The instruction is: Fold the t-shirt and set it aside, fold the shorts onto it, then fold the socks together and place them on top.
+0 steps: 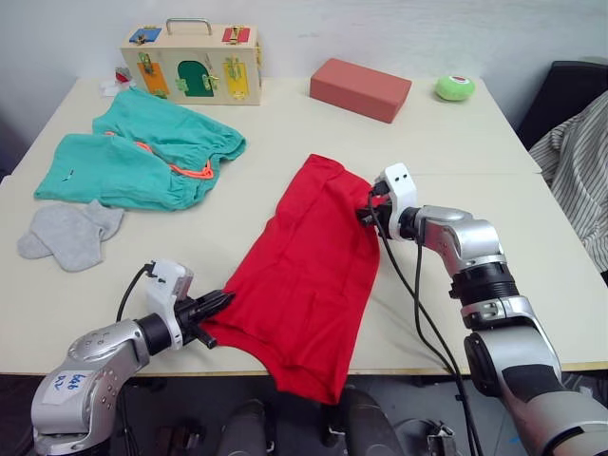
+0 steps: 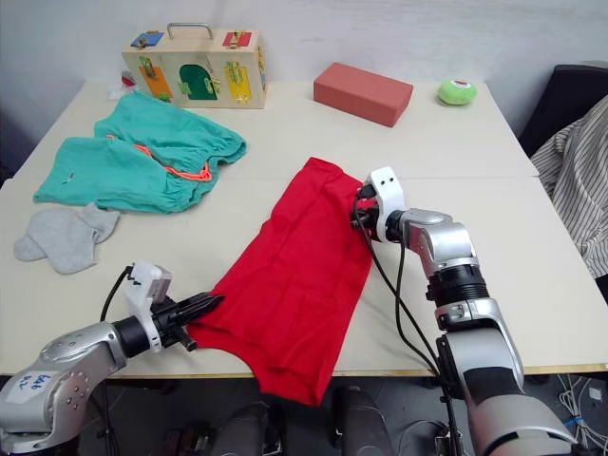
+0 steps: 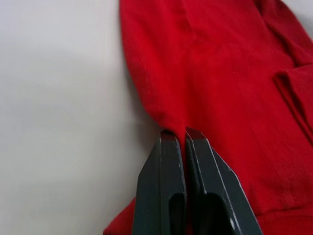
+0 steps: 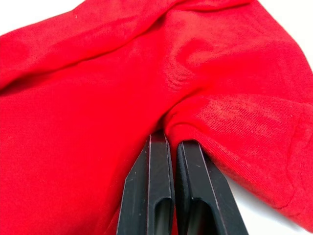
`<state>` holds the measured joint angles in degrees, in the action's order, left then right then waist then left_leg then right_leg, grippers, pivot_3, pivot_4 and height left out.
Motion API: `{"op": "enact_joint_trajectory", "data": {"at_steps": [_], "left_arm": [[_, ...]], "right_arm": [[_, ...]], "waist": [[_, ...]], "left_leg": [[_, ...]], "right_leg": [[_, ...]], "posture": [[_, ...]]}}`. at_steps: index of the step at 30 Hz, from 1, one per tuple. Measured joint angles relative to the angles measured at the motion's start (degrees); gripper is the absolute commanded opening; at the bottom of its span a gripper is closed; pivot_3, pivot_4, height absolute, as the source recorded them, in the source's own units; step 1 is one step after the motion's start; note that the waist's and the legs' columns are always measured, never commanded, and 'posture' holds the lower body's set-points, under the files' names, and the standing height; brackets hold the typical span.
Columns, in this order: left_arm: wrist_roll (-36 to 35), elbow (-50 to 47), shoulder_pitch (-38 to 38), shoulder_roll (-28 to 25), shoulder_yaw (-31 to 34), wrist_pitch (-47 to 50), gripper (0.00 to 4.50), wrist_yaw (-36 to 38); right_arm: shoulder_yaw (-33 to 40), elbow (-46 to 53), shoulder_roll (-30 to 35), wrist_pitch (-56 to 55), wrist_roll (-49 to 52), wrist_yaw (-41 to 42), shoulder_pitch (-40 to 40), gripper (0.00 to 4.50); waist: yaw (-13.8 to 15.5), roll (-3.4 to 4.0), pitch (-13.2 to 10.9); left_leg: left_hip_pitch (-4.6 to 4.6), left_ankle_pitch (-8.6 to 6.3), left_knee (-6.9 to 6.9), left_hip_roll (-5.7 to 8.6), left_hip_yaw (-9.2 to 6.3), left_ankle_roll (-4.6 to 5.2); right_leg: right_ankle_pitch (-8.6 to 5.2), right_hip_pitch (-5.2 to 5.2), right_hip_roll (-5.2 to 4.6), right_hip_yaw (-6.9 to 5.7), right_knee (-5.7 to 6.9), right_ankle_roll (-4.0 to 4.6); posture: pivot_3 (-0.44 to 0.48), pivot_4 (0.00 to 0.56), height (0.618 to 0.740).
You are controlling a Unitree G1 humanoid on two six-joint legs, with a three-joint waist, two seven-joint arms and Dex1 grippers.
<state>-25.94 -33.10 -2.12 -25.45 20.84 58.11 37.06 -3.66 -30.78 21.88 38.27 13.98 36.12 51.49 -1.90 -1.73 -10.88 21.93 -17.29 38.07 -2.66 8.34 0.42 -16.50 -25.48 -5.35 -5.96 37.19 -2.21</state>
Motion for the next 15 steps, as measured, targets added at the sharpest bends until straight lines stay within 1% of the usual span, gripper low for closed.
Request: {"op": "enact_joint_trajectory", "data": {"at_steps": [2, 5, 6, 7, 9, 10, 11, 12, 13, 15], "left_arm": [[-0.52, 0.1, 0.0, -0.96, 0.68, -0.03, 1.55, -0.37], [-1.59, 1.12, 0.27, -2.83, 0.77, -0.34, 2.5, -0.09], [-2.51, 2.46, 0.84, -4.33, 0.62, -0.3, 2.76, 0.87], [-3.51, 3.67, 1.07, -7.36, 0.74, 0.25, 3.11, 2.49], [-4.79, 6.76, 1.73, -14.12, 2.31, 1.7, 3.71, 5.72], [-5.51, 8.69, 2.08, -18.18, 3.24, 2.41, 4.05, 7.69], [-5.89, 10.79, 2.82, -21.13, 3.89, 2.71, 4.37, 9.34], [-6.8, 13.56, 4.57, -24.22, 3.62, 2.74, 4.5, 11.86], [-7.42, 15.2, 5.78, -25.85, 3.56, 2.86, 4.5, 13.45], [-9.52, 18.9, 10.13, -28.59, 2.08, 4.01, 4.5, 17.0]], "right_arm": [[0.64, -0.46, 0.16, -0.39, 0.12, 1.13, 0.0, 0.66], [0.86, 1.31, 1.86, -0.71, 0.58, 4.84, -0.66, 1.71], [0.92, 5.02, 3.87, -0.21, 1.24, 7.0, -2.48, 2.01], [1.11, 9.67, 6.47, 1.15, 2.71, 9.54, -5.07, 2.41], [2.49, 16.34, 11.66, 4.87, 5.42, 13.27, -9.19, 3.07], [3.37, 19.58, 14.25, 7.77, 7.23, 14.96, -11.22, 3.46], [4.65, 22.28, 16.29, 10.9, 9.01, 16.01, -12.62, 3.82], [6.24, 25.79, 18.75, 15.55, 11.78, 17.18, -14.38, 4.17], [7.16, 28.04, 20.2, 18.83, 13.7, 17.8, -15.37, 4.46], [9.47, 33.18, 23.31, 27.14, 18.61, 18.83, -17.78, 4.46]], "waist": [[0.08, 0.0, 0.0], [0.19, 0.0, 0.0], [0.43, 0.0, 0.0], [0.62, 0.0, 0.0], [0.59, 0.06, -0.04], [0.48, 0.08, -0.05], [0.41, 0.11, -0.07], [0.35, 0.17, -0.11], [0.19, 0.17, -0.1], [0.2, 0.18, -0.11]], "left_leg": [[0.01, 0.0, 0.0, 0.01, -0.01, 0.01], [0.05, -0.02, 0.0, 0.0, -0.04, 0.04], [0.1, -0.03, -0.02, 0.0, -0.1, 0.04], [0.21, -0.03, -0.02, -0.02, -0.27, 0.03], [0.25, -0.09, -0.02, 0.0, -0.31, 0.01], [0.25, -0.11, -0.03, -0.01, -0.32, 0.02], [0.24, -0.14, -0.03, 0.01, -0.29, 0.06], [0.24, -0.17, -0.03, 0.01, -0.28, 0.07], [0.21, -0.21, -0.04, -0.02, -0.28, 0.05], [0.19, -0.23, -0.05, -0.04, -0.29, 0.04]], "right_leg": [[0.0, 0.0, -0.01, 0.0, -0.01, 0.0], [0.0, 0.0, -0.01, -0.03, -0.07, 0.0], [0.0, 0.0, -0.01, -0.09, -0.09, 0.0], [-0.01, -0.01, 0.0, -0.23, -0.19, 0.03], [-0.04, -0.01, -0.03, -0.28, -0.23, 0.07], [-0.04, -0.01, -0.03, -0.3, -0.31, 0.07], [-0.04, 0.0, -0.06, -0.29, -0.29, 0.07], [-0.04, 0.0, -0.07, -0.3, -0.28, 0.07], [-0.03, 0.0, -0.05, -0.29, -0.3, 0.07], [-0.06, 0.0, -0.05, -0.31, -0.26, 0.11]], "posture": [[0.0, 0.15, 0.74], [0.0, 0.15, 0.74], [0.0, 0.15, 0.74], [0.0, 0.15, 0.74], [0.0, 0.15, 0.74], [0.0, 0.15, 0.74], [0.0, 0.15, 0.74], [0.0, 0.15, 0.74], [0.0, 0.15, 0.74], [0.0, 0.15, 0.74]]}}
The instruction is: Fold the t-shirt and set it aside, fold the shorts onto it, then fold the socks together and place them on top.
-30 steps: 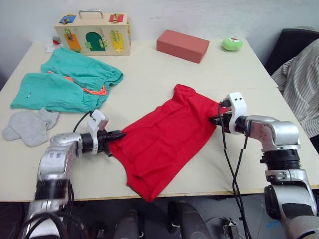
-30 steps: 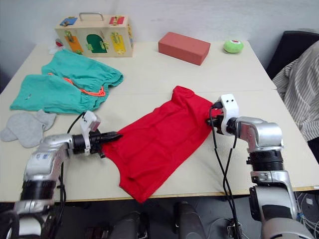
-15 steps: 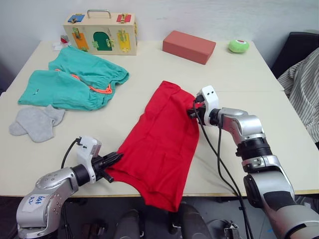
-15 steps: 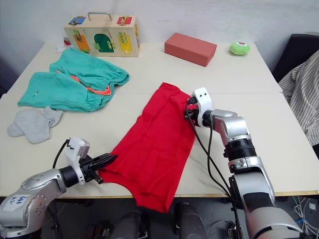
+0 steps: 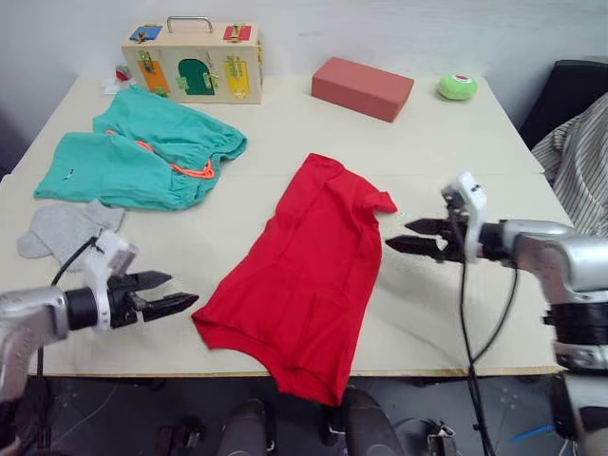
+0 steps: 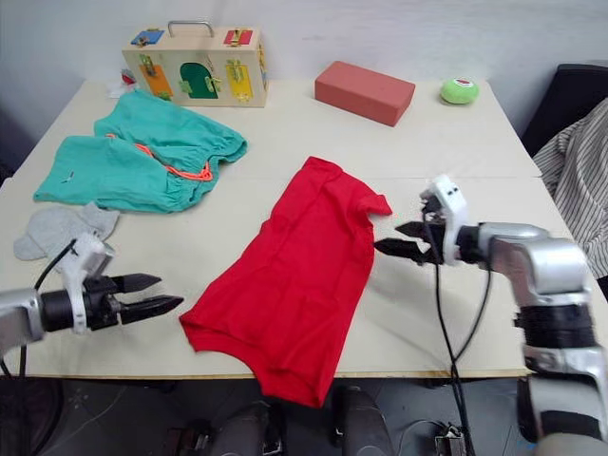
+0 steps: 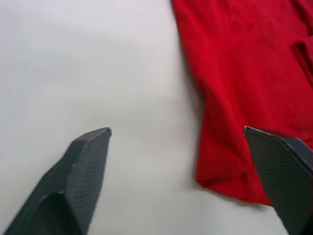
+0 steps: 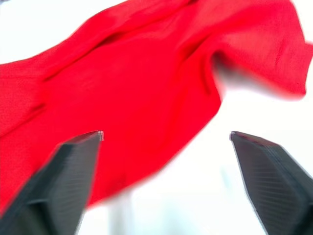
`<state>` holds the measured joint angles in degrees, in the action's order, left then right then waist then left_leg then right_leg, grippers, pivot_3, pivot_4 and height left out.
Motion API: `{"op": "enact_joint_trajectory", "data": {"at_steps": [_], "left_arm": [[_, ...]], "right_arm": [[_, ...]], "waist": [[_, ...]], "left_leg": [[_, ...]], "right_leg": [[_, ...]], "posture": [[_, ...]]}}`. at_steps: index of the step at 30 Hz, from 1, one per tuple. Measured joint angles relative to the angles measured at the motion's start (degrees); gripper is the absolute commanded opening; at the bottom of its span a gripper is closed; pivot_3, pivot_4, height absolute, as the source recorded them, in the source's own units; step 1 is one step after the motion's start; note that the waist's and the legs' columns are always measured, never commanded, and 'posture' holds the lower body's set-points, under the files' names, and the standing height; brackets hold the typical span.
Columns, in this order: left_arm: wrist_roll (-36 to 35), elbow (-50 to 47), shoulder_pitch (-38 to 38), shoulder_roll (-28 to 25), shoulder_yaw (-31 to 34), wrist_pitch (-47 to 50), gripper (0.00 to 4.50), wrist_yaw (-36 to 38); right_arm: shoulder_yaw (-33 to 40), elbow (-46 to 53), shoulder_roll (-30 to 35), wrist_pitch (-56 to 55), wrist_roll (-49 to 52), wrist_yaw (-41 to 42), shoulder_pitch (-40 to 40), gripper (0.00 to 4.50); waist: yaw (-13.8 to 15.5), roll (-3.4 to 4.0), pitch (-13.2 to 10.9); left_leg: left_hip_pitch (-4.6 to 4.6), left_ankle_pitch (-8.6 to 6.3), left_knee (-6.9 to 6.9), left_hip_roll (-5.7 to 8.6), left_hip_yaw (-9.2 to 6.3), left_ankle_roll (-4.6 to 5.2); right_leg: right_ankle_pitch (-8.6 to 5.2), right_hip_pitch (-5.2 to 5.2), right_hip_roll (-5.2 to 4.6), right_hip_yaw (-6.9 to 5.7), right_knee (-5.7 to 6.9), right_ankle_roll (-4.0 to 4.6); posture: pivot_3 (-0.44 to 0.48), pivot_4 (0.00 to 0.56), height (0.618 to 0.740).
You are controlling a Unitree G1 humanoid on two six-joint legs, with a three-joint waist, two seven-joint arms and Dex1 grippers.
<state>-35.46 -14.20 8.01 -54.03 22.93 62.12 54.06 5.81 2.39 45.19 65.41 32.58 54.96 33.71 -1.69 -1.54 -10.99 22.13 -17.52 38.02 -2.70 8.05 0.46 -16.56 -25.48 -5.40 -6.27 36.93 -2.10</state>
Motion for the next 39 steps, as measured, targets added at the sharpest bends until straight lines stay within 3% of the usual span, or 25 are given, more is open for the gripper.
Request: {"op": "enact_joint_trajectory", "data": {"at_steps": [2, 5, 11, 14, 23, 27, 28, 31, 39], "left_arm": [[-0.53, 6.51, 10.01, -0.45, -4.45, 0.95, 4.5, 1.48], [1.61, 15.7, 22.28, 2.33, -11.33, -1.23, 4.5, 1.58], [10.31, 35.6, 36.97, 13.31, -26.58, -7.61, 4.5, 2.62], [14.46, 45.99, 43.72, 18.55, -31.3, -12.55, 4.5, 4.35], [26.12, 74.05, 59.48, 29.09, -35.07, -28.73, 4.5, 5.76], [28.51, 80.2, 62.22, 32.55, -33.76, -33.26, 4.5, 3.69], [28.96, 80.96, 62.49, 33.01, -33.14, -33.88, 4.31, 3.61], [29.27, 83.05, 62.74, 34.49, -31.19, -34.77, 3.64, 2.22], [30.4, 84.23, 61.53, 36.83, -27.98, -36.74, 1.06, 0.52]], "right_arm": [[3.73, 6.14, 1.49, 10.73, 5.72, -0.18, -3.69, 4.46], [7.88, 14.71, -1.33, 21.99, 11.69, -3.21, -8.96, 4.46], [10.99, 25.86, -9.22, 26.83, 18.85, -13.4, -22.72, 4.46], [10.88, 29.33, -11.66, 26.51, 22.45, -18.03, -25.4, 4.46], [9.69, 31.39, -17.38, 25.98, 28.15, -28.84, -26.24, 4.46], [7.75, 31.4, -20.93, 25.88, 28.72, -32.47, -25.19, 4.46], [7.57, 31.4, -21.43, 25.85, 29.0, -33.26, -25.16, 4.49], [5.83, 31.39, -23.84, 25.72, 28.59, -35.63, -25.12, 3.85], [3.52, 29.49, -27.71, 26.18, 26.4, -39.17, -24.02, 0.99]], "waist": [[0.38, -0.01, 0.0], [1.06, 0.01, 0.02], [1.67, -0.1, 0.03], [1.58, -0.26, 0.11], [1.55, -0.53, 0.28], [1.62, -0.64, 0.38], [1.62, -0.65, 0.4], [1.56, -0.81, 0.6], [1.51, -0.83, 0.64]], "left_leg": [[0.02, 0.02, 0.0, 0.0, -0.12, -0.03], [0.01, 0.05, 0.0, 0.05, -0.12, -0.04], [0.09, 0.11, 0.11, 0.13, 0.13, 0.06], [0.07, 0.13, 0.16, 0.12, 0.16, 0.1], [0.0, 0.13, 0.15, 0.07, 0.12, 0.1], [-0.01, 0.14, 0.16, 0.1, 0.06, 0.17], [-0.01, 0.14, 0.16, 0.1, 0.05, 0.17], [-0.01, 0.15, 0.14, 0.06, 0.02, 0.16], [0.04, 0.14, 0.14, 0.11, 0.04, 0.17]], "right_leg": [[-0.01, 0.02, 0.01, -0.11, 0.02, 0.03], [0.01, 0.05, 0.0, -0.11, 0.07, 0.04], [0.07, 0.0, 0.08, -0.02, 0.0, -0.07], [0.1, 0.01, 0.1, 0.03, 0.0, -0.13], [0.1, 0.03, 0.13, 0.01, 0.04, -0.13], [0.11, 0.06, 0.07, -0.02, 0.08, -0.14], [0.11, 0.06, 0.07, -0.03, 0.09, -0.14], [0.11, 0.07, 0.09, -0.06, 0.09, -0.14], [0.1, 0.05, 0.07, -0.07, 0.04, -0.13]], "posture": [[0.0, 0.15, 0.74], [0.0, 0.15, 0.74], [0.0, 0.15, 0.74], [0.0, 0.15, 0.74], [0.0, 0.15, 0.74], [0.0, 0.15, 0.74], [0.0, 0.15, 0.74], [0.0, 0.15, 0.74], [0.0, 0.15, 0.74]]}}
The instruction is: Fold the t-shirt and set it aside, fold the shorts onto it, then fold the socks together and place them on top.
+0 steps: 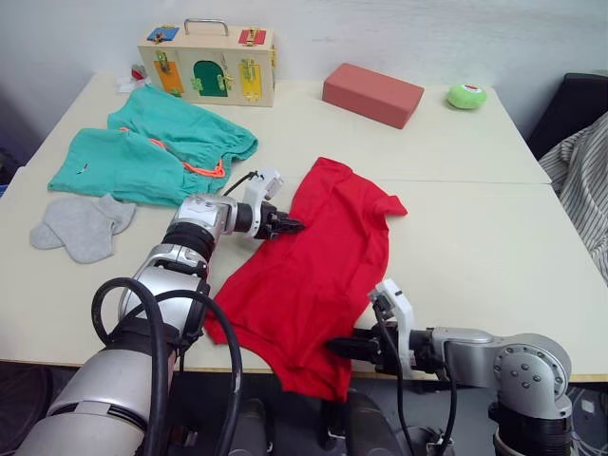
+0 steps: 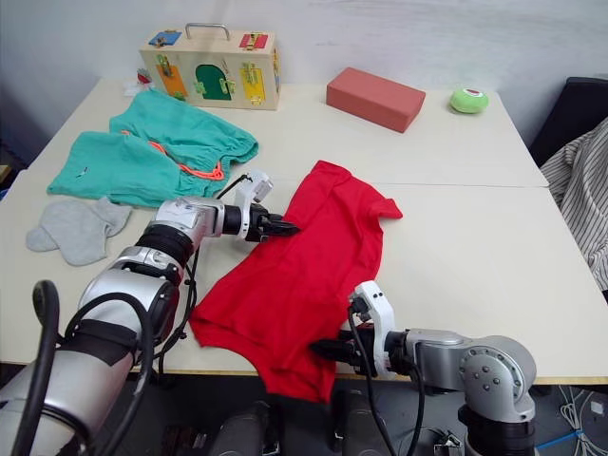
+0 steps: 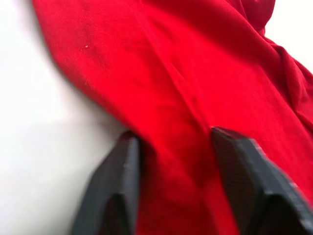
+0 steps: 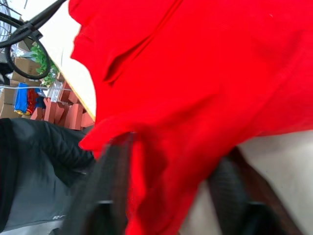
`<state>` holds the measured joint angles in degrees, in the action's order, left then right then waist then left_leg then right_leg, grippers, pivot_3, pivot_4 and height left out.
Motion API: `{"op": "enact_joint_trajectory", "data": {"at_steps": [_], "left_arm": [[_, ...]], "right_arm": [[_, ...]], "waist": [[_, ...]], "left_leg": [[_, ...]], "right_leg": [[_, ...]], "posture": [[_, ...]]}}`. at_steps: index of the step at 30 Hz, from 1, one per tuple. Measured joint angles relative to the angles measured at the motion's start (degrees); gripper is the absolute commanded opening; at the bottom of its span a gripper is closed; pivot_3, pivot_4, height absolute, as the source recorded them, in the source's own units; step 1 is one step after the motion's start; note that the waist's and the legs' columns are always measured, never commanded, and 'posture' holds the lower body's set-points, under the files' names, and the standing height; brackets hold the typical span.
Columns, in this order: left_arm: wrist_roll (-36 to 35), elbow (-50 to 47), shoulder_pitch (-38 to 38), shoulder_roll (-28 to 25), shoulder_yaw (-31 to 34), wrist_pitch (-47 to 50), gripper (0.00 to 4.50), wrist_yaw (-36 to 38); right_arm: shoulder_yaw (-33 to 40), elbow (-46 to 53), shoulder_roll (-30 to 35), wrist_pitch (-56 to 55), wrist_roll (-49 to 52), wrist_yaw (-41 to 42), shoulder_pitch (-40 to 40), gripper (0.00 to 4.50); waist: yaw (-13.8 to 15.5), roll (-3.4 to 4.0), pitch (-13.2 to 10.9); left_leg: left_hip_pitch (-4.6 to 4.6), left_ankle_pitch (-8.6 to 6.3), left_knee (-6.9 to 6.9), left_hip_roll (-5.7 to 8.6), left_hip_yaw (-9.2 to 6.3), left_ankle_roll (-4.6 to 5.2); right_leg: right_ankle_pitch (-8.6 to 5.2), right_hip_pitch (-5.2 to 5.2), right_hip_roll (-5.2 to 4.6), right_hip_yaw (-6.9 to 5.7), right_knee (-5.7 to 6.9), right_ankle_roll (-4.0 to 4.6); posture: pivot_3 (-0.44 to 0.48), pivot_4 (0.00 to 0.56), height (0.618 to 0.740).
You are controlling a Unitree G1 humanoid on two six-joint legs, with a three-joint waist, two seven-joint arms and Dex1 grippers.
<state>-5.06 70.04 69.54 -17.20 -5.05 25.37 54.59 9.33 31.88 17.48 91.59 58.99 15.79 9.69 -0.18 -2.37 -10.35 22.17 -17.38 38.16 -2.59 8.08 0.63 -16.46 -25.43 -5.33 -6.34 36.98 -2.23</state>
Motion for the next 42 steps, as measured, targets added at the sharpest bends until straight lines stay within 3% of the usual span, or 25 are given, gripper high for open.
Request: {"op": "enact_joint_trajectory", "data": {"at_steps": [3, 11, 16, 20, 24, 28, 32, 36, 39, 42], "left_arm": [[-0.2, -0.28, -1.01, -0.05, 1.9, 0.64, 0.13, -0.7], [-3.35, -11.32, -8.82, -0.3, 7.25, 6.16, 0.06, -2.93], [-7.2, -29.88, -19.26, -0.58, 10.74, 14.0, 0.06, -7.8], [-10.77, -48.03, -29.06, 0.31, 14.64, 22.3, 0.06, -15.81], [-13.61, -60.11, -35.53, 2.31, 18.39, 28.62, 0.06, -22.96], [-13.87, -75.53, -46.72, 4.93, 20.12, 28.01, 0.06, -30.38], [-13.99, -79.15, -50.47, 6.14, 20.72, 25.86, 0.06, -34.46], [-13.11, -78.98, -52.1, 3.09, 17.92, 21.09, 0.06, -33.2], [-12.64, -77.67, -52.33, 1.3, 16.63, 17.03, 0.7, -31.51], [-12.58, -75.54, -52.58, -3.76, 15.47, 13.89, 1.64, -27.22]], "right_arm": [[-0.11, -0.46, 1.48, 0.53, 0.03, 0.57, -0.09, 0.01], [-0.11, -2.19, 9.17, 0.44, 0.25, 5.37, 1.82, 0.0], [-1.83, -6.3, 17.04, -2.37, -1.16, 10.84, 5.0, 0.0], [-6.48, -12.16, 23.51, -8.01, -5.33, 16.59, 8.63, 0.0], [-12.23, -16.31, 26.85, -13.71, -9.44, 22.61, 12.04, 0.0], [-19.62, -23.99, 27.46, -21.7, -15.57, 30.18, 18.33, 0.0], [-23.06, -28.0, 27.47, -26.75, -19.98, 35.58, 20.92, 0.0], [-24.0, -29.27, 27.36, -28.47, -21.91, 38.34, 21.39, 0.0], [-22.78, -29.51, 26.77, -28.8, -21.9, 38.51, 20.8, 0.73], [-20.24, -26.92, 27.96, -31.86, -21.97, 39.65, 17.14, 1.74]], "waist": [[0.01, 0.0, 0.0], [-0.23, 0.01, 0.0], [-0.9, 0.01, 0.0], [-1.51, 0.02, 0.0], [-1.37, 0.01, 0.0], [-1.55, 0.01, 0.0], [-1.07, 0.01, 0.0], [-0.74, 0.02, 0.0], [-0.69, 0.03, -0.01], [-0.23, 0.09, -0.04]], "left_leg": [[0.02, -0.01, 0.0, 0.01, 0.01, 0.03], [-0.03, -0.03, 0.01, -0.01, 0.05, 0.04], [-0.07, 0.0, -0.01, -0.04, 0.06, 0.0], [-0.11, 0.02, -0.03, -0.06, 0.1, -0.05], [-0.14, 0.05, -0.02, -0.06, 0.11, -0.09], [-0.41, 0.03, -0.08, -0.1, 0.25, -0.13], [-0.81, -0.12, -0.11, -0.11, 0.14, -0.15], [-0.87, -0.25, -0.11, -0.12, 0.13, -0.18], [-0.84, -0.27, -0.12, -0.14, 0.14, -0.19], [-0.82, -0.3, -0.13, -0.15, 0.14, -0.17]], "right_leg": [[0.0, 0.0, -0.01, 0.0, -0.03, 0.0], [0.0, 0.0, 0.0, 0.05, 0.0, 0.0], [0.0, 0.0, 0.0, 0.1, 0.03, 0.0], [0.0, 0.0, 0.01, 0.16, 0.06, 0.0], [0.0, 0.01, 0.0, 0.17, 0.09, 0.0], [0.01, 0.17, 0.02, 0.3, 0.08, -0.01], [0.01, 0.68, 0.01, 0.2, -0.02, 0.0], [0.0, 0.78, 0.01, 0.2, -0.11, 0.01], [0.0, 0.76, 0.01, 0.18, -0.15, 0.02], [-0.01, 0.75, 0.02, 0.16, -0.2, 0.04]], "posture": [[0.0, 0.15, 0.74], [0.0, 0.15, 0.74], [0.0, 0.15, 0.74], [0.0, 0.15, 0.74], [0.0, 0.15, 0.74], [0.0, 0.15, 0.74], [0.0, 0.15, 0.74], [0.0, 0.15, 0.74], [0.0, 0.15, 0.74], [0.0, 0.15, 0.74]]}}
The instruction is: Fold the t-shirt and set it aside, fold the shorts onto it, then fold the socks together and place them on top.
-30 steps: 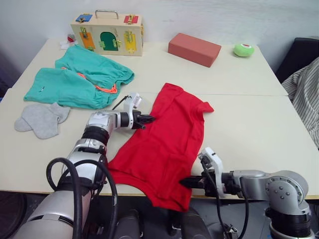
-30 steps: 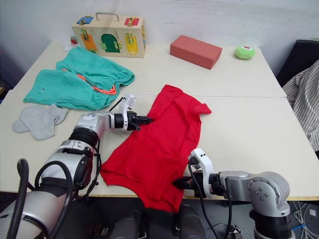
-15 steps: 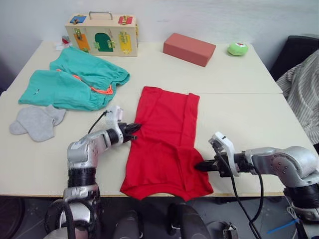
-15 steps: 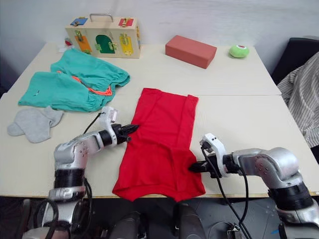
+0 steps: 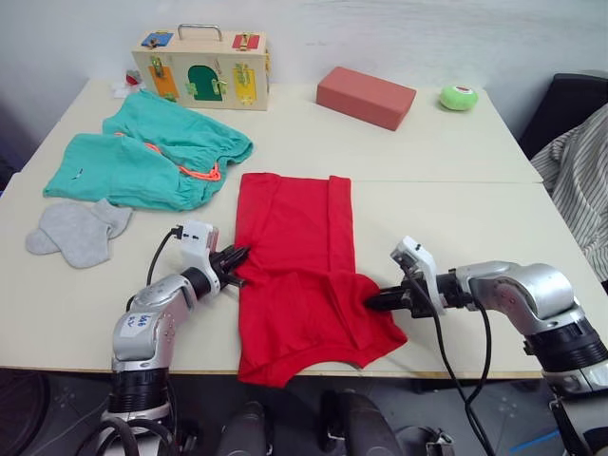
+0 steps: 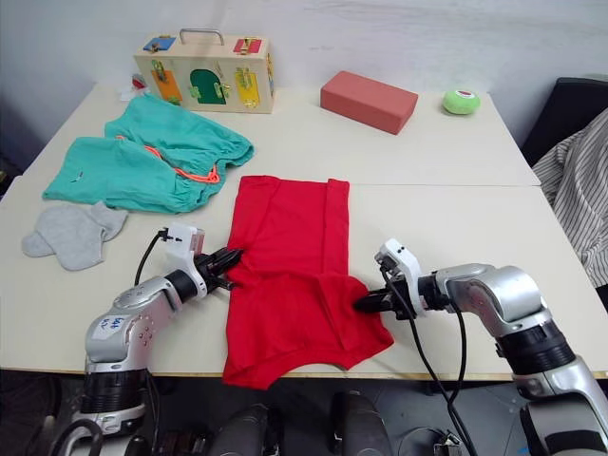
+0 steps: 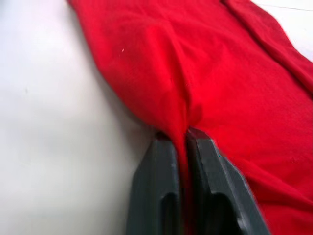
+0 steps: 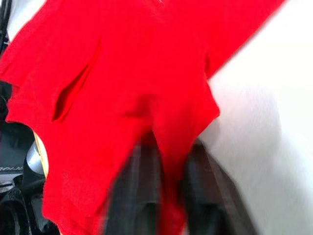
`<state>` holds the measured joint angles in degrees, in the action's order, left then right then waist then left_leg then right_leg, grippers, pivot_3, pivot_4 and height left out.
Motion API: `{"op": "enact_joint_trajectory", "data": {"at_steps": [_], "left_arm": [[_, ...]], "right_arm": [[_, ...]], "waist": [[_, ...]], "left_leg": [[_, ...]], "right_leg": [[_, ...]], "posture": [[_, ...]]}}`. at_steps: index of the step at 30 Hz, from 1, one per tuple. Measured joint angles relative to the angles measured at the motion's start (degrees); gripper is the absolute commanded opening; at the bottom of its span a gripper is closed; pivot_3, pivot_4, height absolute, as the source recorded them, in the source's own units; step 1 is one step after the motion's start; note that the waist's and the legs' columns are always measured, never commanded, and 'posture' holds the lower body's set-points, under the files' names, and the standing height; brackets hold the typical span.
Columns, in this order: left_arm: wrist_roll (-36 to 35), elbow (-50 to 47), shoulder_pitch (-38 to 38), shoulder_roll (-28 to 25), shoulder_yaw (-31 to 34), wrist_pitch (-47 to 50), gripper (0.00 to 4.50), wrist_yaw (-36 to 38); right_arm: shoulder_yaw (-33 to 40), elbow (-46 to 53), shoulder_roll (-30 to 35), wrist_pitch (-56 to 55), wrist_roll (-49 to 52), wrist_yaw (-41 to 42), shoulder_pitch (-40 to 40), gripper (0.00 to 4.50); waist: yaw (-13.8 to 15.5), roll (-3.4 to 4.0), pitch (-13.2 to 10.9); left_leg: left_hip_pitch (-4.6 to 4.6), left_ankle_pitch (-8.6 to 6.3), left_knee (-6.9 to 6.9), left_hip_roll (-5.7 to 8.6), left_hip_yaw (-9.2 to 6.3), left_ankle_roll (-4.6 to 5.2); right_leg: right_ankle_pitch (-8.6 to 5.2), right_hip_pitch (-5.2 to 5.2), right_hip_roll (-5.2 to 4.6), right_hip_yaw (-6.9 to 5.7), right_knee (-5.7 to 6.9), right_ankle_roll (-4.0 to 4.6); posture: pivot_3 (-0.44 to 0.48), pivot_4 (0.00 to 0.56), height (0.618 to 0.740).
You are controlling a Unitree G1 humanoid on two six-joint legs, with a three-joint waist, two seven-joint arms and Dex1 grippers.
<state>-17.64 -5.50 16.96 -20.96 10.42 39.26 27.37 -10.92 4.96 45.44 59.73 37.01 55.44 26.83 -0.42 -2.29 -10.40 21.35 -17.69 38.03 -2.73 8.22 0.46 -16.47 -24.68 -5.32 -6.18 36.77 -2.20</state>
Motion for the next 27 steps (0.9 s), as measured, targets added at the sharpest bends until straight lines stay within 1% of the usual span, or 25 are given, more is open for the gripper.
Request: {"op": "enact_joint_trajectory", "data": {"at_steps": [2, 3, 4, 5, 6, 8, 9, 11, 14, 16, 18, 21, 24, 27], "left_arm": [[0.25, 0.09, -1.27, -4.98, -0.46, -2.31, 2.26, 3.82], [1.42, 0.14, -2.6, -8.79, -1.16, -4.87, 2.63, 6.42], [3.17, 0.11, -4.77, -13.84, -2.73, -8.67, 2.94, 9.87], [4.44, 0.1, -6.66, -17.6, -3.21, -12.13, 3.24, 12.93], [5.15, -0.03, -7.75, -20.14, -3.59, -15.16, 3.58, 15.44], [5.87, -0.12, -10.77, -23.21, -3.53, -22.36, 4.27, 19.62], [6.21, 0.1, -12.03, -24.21, -3.55, -26.15, 4.49, 21.15], [6.92, 1.86, -14.35, -26.4, -3.46, -37.38, 4.49, 25.51], [8.16, 4.99, -15.08, -28.55, -4.93, -52.69, 4.49, 32.12], [8.64, 7.21, -14.47, -29.05, -6.47, -59.67, 4.49, 35.11], [9.48, 10.13, -11.65, -29.17, -8.6, -66.43, 4.49, 37.62], [10.31, 13.49, -8.41, -28.66, -11.09, -73.13, 4.49, 39.27], [11.46, 16.75, -4.16, -26.01, -14.39, -79.45, 4.49, 40.31], [11.39, 17.6, -2.65, -23.95, -17.26, -82.4, 4.49, 40.52]], "right_arm": [[1.32, 2.59, 3.5, -5.17, -1.24, 2.57, -4.12, 2.41], [2.51, 3.57, 5.52, -11.16, -3.4, 4.31, -7.12, 2.84], [4.14, 3.44, 6.33, -20.45, -6.81, 5.84, -9.95, 3.14], [5.63, 2.72, 6.69, -29.54, -9.98, 7.27, -12.01, 3.47], [6.83, 1.47, 6.8, -37.89, -12.63, 8.8, -13.39, 3.84], [9.0, -3.02, 6.89, -54.0, -17.04, 11.49, -15.5, 4.5], [9.74, -5.58, 6.91, -59.84, -18.48, 12.26, -16.0, 4.5], [11.53, -13.67, 7.04, -76.27, -22.3, 14.07, -15.93, 4.5], [10.99, -26.53, 7.69, -99.36, -28.14, 16.24, -13.96, 4.5], [10.46, -31.64, 6.76, -108.19, -29.16, 16.37, -11.82, 4.5], [8.98, -35.74, 5.49, -114.99, -30.29, 15.98, -8.99, 4.5], [7.17, -39.06, 4.53, -121.21, -31.37, 15.15, -6.92, 4.5], [4.46, -39.62, 1.84, -125.74, -31.41, 14.0, -5.63, 4.5], [1.54, -38.43, -0.29, -128.01, -31.36, 12.73, -5.23, 4.5]], "waist": [[0.35, 0.14, -0.08], [0.43, 0.2, -0.12], [0.46, 0.19, -0.12], [0.39, 0.27, -0.15], [0.34, 0.38, -0.22], [0.27, 0.59, -0.32], [0.28, 0.6, -0.33], [0.25, 0.68, -0.38], [0.18, 0.76, -0.43], [0.15, 0.88, -0.47], [0.06, 0.89, -0.46], [-0.29, 0.95, -0.4], [-0.34, 1.06, -0.25], [-0.45, 1.07, -0.22]], "left_leg": [[0.02, -0.11, -0.01, 0.0, 0.01, 0.06], [0.06, -0.14, -0.06, 0.01, 0.0, 0.09], [0.07, -0.17, -0.09, 0.0, 0.0, 0.07], [0.03, -0.24, -0.1, 0.0, 0.08, 0.06], [0.01, -0.3, -0.11, 0.01, 0.14, 0.11], [0.0, -0.34, -0.12, 0.01, 0.21, 0.18], [0.02, -0.35, -0.12, 0.01, 0.23, 0.19], [0.02, -0.37, -0.13, 0.01, 0.25, 0.21], [0.0, -0.36, -0.13, 0.0, 0.28, 0.22], [-0.12, -0.34, -0.12, 0.0, 0.33, 0.25], [-0.23, -0.28, -0.11, -0.01, 0.33, 0.25], [-0.34, -0.25, -0.11, -0.04, 0.31, 0.27], [-0.44, -0.26, -0.12, -0.05, 0.29, 0.28], [-0.64, -0.29, -0.13, -0.05, 0.29, 0.29]], "right_leg": [[0.0, 0.02, 0.0, -0.01, -0.12, 0.0], [0.0, 0.02, 0.0, -0.03, -0.22, -0.01], [0.0, 0.02, 0.01, -0.08, -0.33, -0.01], [-0.01, 0.04, 0.04, -0.07, -0.4, -0.03], [0.0, 0.07, 0.04, 0.0, -0.44, -0.07], [0.07, 0.13, 0.03, 0.06, -0.63, -0.2], [0.08, 0.13, 0.03, 0.06, -0.7, -0.23], [0.09, 0.14, 0.02, 0.07, -0.76, -0.23], [0.09, 0.14, 0.04, 0.06, -0.76, -0.23], [0.09, 0.21, 0.03, 0.1, -0.72, -0.23], [0.14, 0.29, 0.03, 0.12, -0.69, -0.23], [0.19, 0.39, 0.03, 0.13, -0.69, -0.23], [0.19, 0.52, 0.03, 0.12, -0.7, -0.23], [0.19, 0.7, 0.03, 0.11, -0.7, -0.23]], "posture": [[0.0, 0.15, 0.74], [0.0, 0.15, 0.74], [0.0, 0.15, 0.74], [0.0, 0.15, 0.74], [0.0, 0.15, 0.74], [0.0, 0.15, 0.74], [0.0, 0.15, 0.74], [0.0, 0.15, 0.74], [0.0, 0.15, 0.74], [0.0, 0.15, 0.74], [0.0, 0.15, 0.74], [0.0, 0.15, 0.74], [0.0, 0.15, 0.74], [0.0, 0.15, 0.74]]}}
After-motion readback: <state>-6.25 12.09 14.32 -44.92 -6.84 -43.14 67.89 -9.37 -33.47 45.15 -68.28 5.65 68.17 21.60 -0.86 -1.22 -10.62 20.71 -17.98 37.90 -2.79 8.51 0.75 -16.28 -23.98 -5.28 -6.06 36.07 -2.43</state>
